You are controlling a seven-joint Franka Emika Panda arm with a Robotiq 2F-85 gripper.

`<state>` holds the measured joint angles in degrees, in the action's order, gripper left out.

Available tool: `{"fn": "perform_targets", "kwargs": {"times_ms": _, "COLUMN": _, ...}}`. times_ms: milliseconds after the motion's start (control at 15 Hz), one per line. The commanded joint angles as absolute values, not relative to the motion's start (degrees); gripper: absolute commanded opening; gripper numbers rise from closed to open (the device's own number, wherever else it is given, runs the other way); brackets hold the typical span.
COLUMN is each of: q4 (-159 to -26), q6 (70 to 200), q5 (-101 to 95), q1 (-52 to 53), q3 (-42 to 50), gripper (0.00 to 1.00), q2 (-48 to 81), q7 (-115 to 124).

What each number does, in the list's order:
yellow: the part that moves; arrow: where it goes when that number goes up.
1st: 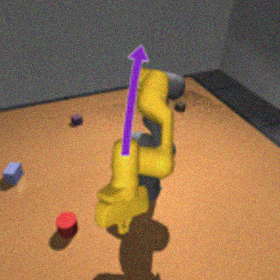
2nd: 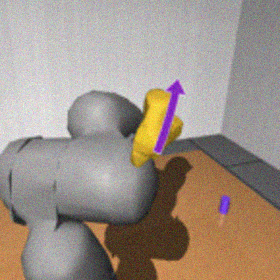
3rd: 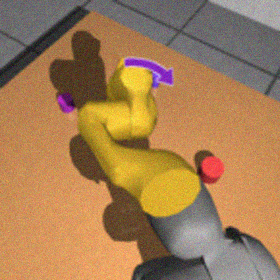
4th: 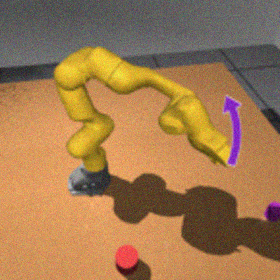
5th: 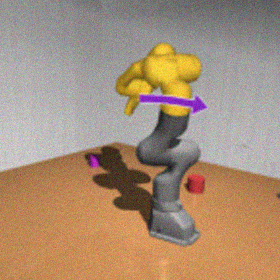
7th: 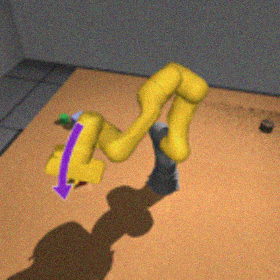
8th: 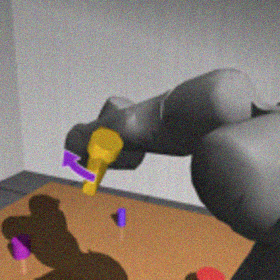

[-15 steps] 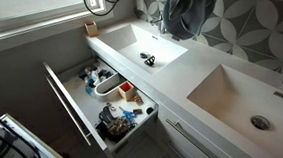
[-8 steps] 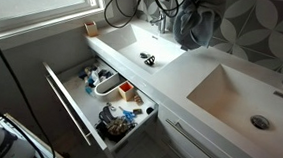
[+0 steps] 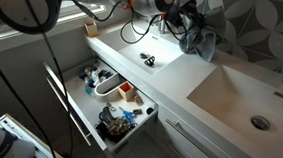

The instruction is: Use the towel to wipe the window sill then place it back on the counter

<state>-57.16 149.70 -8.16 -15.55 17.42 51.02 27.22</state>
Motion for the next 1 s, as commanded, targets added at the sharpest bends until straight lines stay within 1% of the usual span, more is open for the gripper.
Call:
{"fn": "perform_targets", "kwargs": {"times_ms": 0, "q4": -45.87, "q6": 140.38, "q5": -6.97, "q1": -18.13, "q3": 15.65, "gripper": 0.07, "q2": 58.10, "q7": 23.58}}
{"fn": "perform_targets", "kwargs": {"times_ms": 267, "q4": -39.56, "q6": 129.36, "q5": -7.64, "q1": -19.46, "q3": 16.80, "gripper": 0.07, "q2": 61.72, "q7": 23.84}}
{"fn": "perform_targets", "kwargs": {"times_ms": 533, "q4": -35.39, "q6": 122.65, "q5": -8.34, "q1": -20.12, "q3": 18.81, "gripper": 0.07, "q2": 64.07, "q7": 24.93}}
{"fn": "perform_targets", "kwargs": {"times_ms": 600, "q4": -34.17, "q6": 121.67, "q5": -8.61, "q1": -20.29, "q3": 19.10, "gripper": 0.29, "q2": 64.82, "q7": 25.30}}
{"fn": "perform_targets", "kwargs": {"times_ms": 667, "q4": -33.06, "q6": 120.58, "q5": -8.71, "q1": -20.45, "q3": 19.19, "gripper": 0.54, "q2": 65.35, "q7": 25.32}}
{"fn": "perform_targets", "kwargs": {"times_ms": 733, "q4": -31.95, "q6": 119.48, "q5": -9.17, "q1": -20.51, "q3": 19.60, "gripper": 0.55, "q2": 65.76, "q7": 25.21}}
{"fn": "perform_targets", "kwargs": {"times_ms": 800, "q4": -32.77, "q6": 118.67, "q5": -9.41, "q1": -20.16, "q3": 20.23, "gripper": 0.59, "q2": 64.68, "q7": 24.72}}
{"fn": "perform_targets", "kwargs": {"times_ms": 933, "q4": -33.11, "q6": 116.97, "q5": -8.50, "q1": -20.54, "q3": 19.64, "gripper": 0.73, "q2": 62.21, "q7": 22.43}}
